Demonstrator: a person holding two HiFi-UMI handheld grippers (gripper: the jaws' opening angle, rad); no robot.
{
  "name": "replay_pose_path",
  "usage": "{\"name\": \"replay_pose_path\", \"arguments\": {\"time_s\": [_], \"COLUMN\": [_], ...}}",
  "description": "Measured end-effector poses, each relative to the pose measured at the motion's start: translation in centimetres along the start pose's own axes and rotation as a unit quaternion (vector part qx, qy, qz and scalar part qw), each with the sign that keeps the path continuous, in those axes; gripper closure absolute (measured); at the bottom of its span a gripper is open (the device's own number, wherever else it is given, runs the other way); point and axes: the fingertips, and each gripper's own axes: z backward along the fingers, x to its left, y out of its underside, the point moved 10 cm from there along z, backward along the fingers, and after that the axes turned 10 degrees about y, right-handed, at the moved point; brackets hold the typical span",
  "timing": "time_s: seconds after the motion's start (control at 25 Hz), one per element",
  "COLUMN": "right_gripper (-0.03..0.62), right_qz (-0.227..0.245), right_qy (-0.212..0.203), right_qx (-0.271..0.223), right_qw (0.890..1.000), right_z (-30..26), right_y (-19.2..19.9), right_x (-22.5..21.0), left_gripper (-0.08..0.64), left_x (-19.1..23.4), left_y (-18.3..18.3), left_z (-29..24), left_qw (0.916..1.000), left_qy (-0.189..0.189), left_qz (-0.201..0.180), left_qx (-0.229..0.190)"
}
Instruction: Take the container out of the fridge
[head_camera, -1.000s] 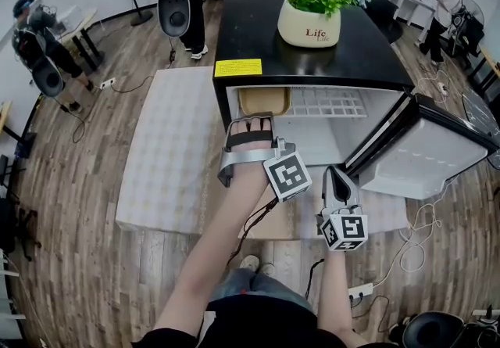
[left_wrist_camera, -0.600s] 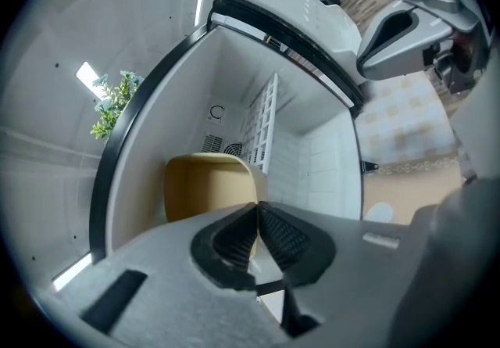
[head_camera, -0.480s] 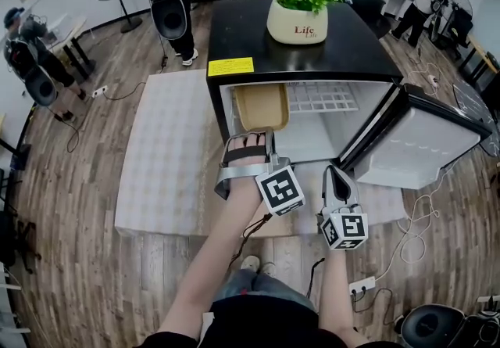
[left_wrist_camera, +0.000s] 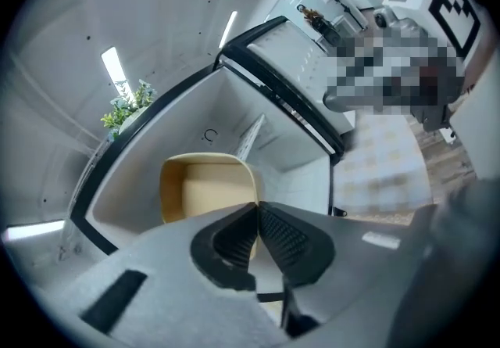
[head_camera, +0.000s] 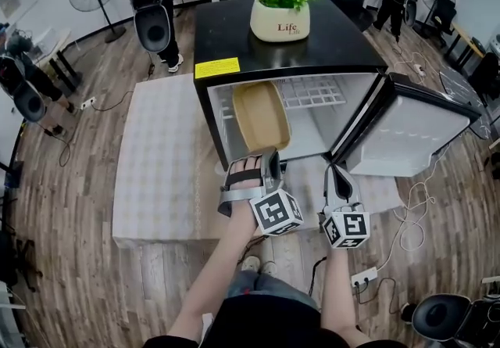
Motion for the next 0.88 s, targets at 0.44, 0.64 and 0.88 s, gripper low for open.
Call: {"name": "replay_pose_path", "arguments": {"time_s": [0.44, 0.64, 0.88], "right_gripper": [0.584, 0.584, 0.584], "right_qz": [0.008, 0.004, 0.004], "right_qy": [0.029, 0.039, 0.045], "right_qx": [-0.012, -0.021, -0.031], "right_qw": [0.999, 0.999, 0.999], "right_z": [1.4, 1.9, 2.2], "right_y": [-1.2, -1.5, -1.4], "right_x": [-0.7, -1.1, -1.4], "left_gripper": [0.545, 0.545, 0.546], "left_x": [-1.8, -2.3, -1.9], "left_y": [0.6, 1.6, 2.9], "left_z": [3.5, 5.2, 6.0], "left_qw": [0.9631, 0.9157, 0.8777], "left_qy": [-0.027, -0.029, -0.047], "left_qz": [0.157, 0.259, 0.326], "left_qx": [-0.217, -0.306, -0.348]}}
